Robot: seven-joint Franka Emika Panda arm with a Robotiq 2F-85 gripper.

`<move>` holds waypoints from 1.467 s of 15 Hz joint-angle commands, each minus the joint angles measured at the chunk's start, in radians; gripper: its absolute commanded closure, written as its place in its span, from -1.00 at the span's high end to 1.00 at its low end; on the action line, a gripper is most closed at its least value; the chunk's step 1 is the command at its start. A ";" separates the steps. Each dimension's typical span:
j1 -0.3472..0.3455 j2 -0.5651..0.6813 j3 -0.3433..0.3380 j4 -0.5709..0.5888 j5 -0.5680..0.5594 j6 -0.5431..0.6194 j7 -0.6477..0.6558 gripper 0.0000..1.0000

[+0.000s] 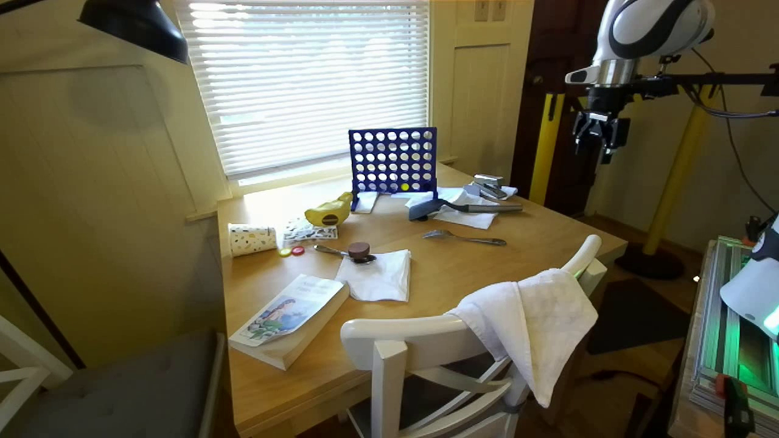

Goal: Move the silver spatula to the left

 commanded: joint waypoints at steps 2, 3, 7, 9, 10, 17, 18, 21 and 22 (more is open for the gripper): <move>-0.020 0.021 0.009 0.001 -0.029 0.051 0.030 1.00; -0.022 0.029 0.012 0.003 -0.034 0.062 0.041 1.00; -0.033 0.066 0.022 0.014 -0.056 0.116 0.083 1.00; -0.013 0.145 -0.009 0.053 0.003 0.238 0.040 1.00; -0.004 0.179 -0.021 0.069 0.028 0.296 0.022 1.00; 0.053 0.454 0.023 0.267 0.374 0.443 -0.126 1.00; 0.052 0.491 0.042 0.300 0.406 0.435 -0.136 1.00; 0.058 0.578 0.061 0.374 0.376 0.390 -0.062 1.00; 0.005 0.590 0.117 0.371 0.302 0.389 0.015 1.00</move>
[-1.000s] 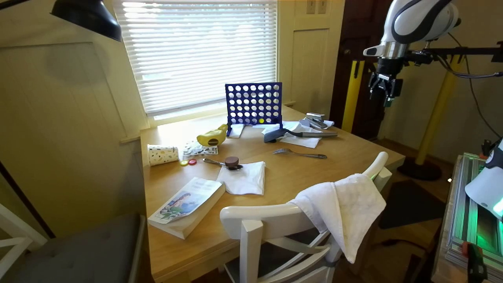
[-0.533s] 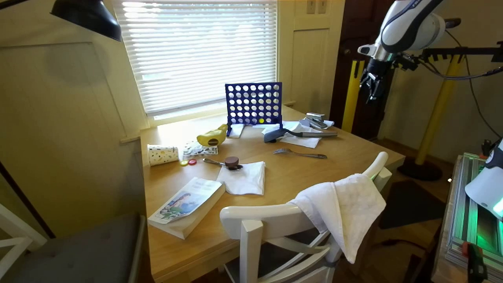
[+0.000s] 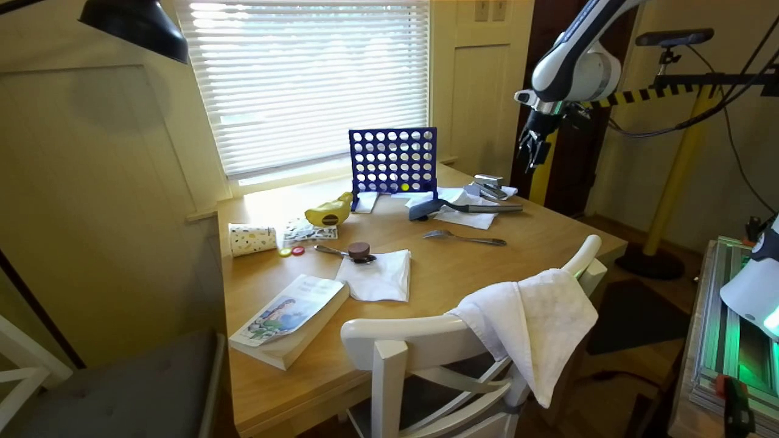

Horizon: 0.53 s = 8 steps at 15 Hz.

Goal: Move the silver spatula to the left

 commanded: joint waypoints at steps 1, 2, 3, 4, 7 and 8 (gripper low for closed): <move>-0.048 0.094 0.062 0.067 -0.088 -0.053 0.135 1.00; -0.051 0.098 0.070 0.058 -0.111 -0.053 0.174 1.00; -0.076 0.066 0.097 0.031 -0.109 -0.065 0.156 1.00; -0.090 0.079 0.112 0.034 -0.115 -0.030 0.158 1.00; -0.103 0.079 0.128 0.033 -0.116 -0.040 0.163 1.00; -0.105 0.078 0.128 0.033 -0.116 -0.041 0.162 1.00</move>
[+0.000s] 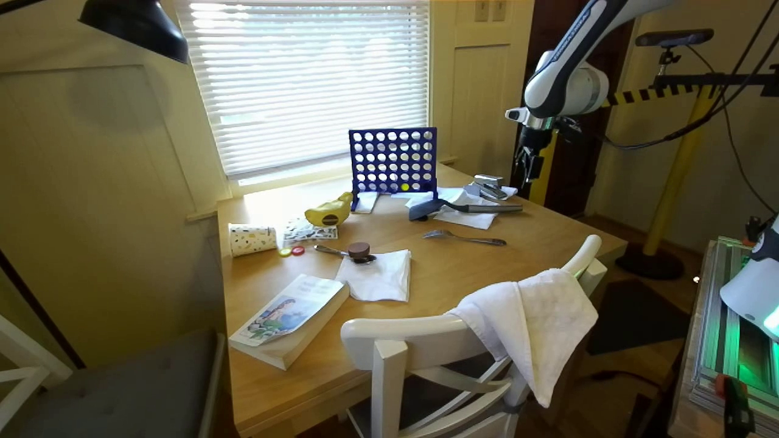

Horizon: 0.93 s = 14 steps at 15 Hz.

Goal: Move the silver spatula to the left

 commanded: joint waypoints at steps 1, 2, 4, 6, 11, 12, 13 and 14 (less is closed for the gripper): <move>-0.045 0.018 0.057 0.014 -0.041 -0.002 0.037 1.00; -0.060 0.037 0.092 0.026 -0.017 0.006 0.009 1.00; -0.069 0.081 0.146 0.052 -0.006 0.035 -0.006 1.00; -0.048 0.117 0.153 0.077 -0.054 0.042 0.046 1.00; -0.043 0.142 0.152 0.085 -0.121 0.035 0.137 1.00; -0.052 0.137 0.155 0.074 -0.122 0.035 0.148 1.00; -0.055 0.134 0.154 0.065 -0.123 0.036 0.165 1.00; -0.058 0.135 0.156 0.064 -0.122 0.030 0.177 1.00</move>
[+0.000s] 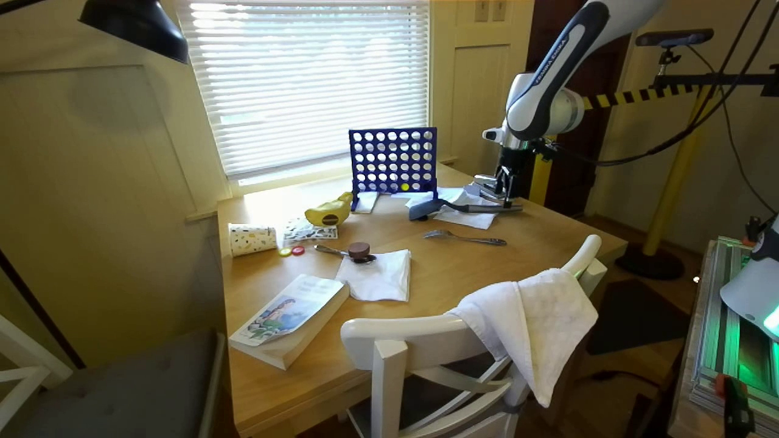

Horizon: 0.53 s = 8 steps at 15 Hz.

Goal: Move the silver spatula to the left

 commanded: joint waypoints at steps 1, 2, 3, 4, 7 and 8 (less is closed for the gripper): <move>-0.015 0.007 0.005 -0.009 -0.037 0.006 0.072 1.00; -0.017 0.012 0.007 -0.010 -0.036 0.008 0.079 1.00; -0.025 0.018 0.014 -0.010 -0.031 0.009 0.079 0.97; -0.024 0.024 0.012 -0.010 -0.038 0.012 0.084 0.95; -0.042 0.050 0.018 -0.003 -0.033 0.010 0.079 0.90; -0.045 0.054 0.015 -0.006 -0.033 0.011 0.085 0.89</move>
